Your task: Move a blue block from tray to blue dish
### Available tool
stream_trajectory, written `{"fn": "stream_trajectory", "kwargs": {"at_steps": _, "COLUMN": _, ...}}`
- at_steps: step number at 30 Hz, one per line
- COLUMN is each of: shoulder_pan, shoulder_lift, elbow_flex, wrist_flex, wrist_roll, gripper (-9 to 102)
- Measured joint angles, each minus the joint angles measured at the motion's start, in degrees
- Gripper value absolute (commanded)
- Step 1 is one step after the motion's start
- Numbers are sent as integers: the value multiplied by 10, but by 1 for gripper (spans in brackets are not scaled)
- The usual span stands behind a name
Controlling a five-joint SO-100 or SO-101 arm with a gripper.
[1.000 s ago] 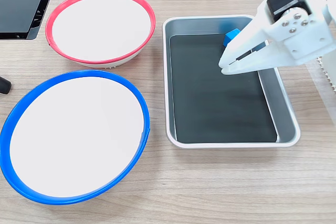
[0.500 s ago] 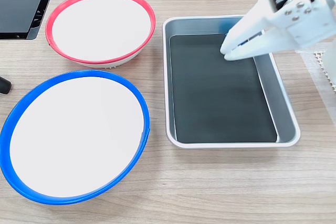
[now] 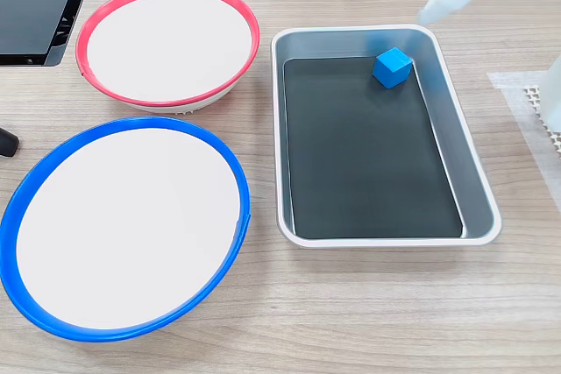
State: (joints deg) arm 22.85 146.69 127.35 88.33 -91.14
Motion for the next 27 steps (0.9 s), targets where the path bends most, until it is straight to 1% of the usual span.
{"fn": "stream_trajectory", "kwargs": {"at_steps": 1, "shoulder_pan": 18, "shoulder_lift": -17, "elbow_flex": 5, "wrist_flex": -2, "wrist_roll": -33, "gripper": 18}}
{"fn": "stream_trajectory", "kwargs": {"at_steps": 3, "shoulder_pan": 55, "shoulder_lift": -23, "elbow_flex": 20, "wrist_flex": -7, "wrist_roll": -91, "gripper": 24}}
{"fn": "stream_trajectory", "kwargs": {"at_steps": 5, "shoulder_pan": 77, "shoulder_lift": -45, "elbow_flex": 33, "wrist_flex": -19, "wrist_roll": -111, "gripper": 29}}
{"fn": "stream_trajectory", "kwargs": {"at_steps": 9, "shoulder_pan": 111, "shoulder_lift": -54, "elbow_flex": 67, "wrist_flex": -54, "wrist_roll": -133, "gripper": 26}}
{"fn": "stream_trajectory", "kwargs": {"at_steps": 14, "shoulder_pan": 124, "shoulder_lift": -92, "elbow_flex": 81, "wrist_flex": -112, "wrist_roll": -174, "gripper": 32}}
{"fn": "stream_trajectory", "kwargs": {"at_steps": 22, "shoulder_pan": 121, "shoulder_lift": -196, "elbow_flex": 40, "wrist_flex": -195, "wrist_roll": -339, "gripper": 31}}
{"fn": "stream_trajectory", "kwargs": {"at_steps": 27, "shoulder_pan": 98, "shoulder_lift": -247, "elbow_flex": 26, "wrist_flex": -231, "wrist_roll": -425, "gripper": 30}}
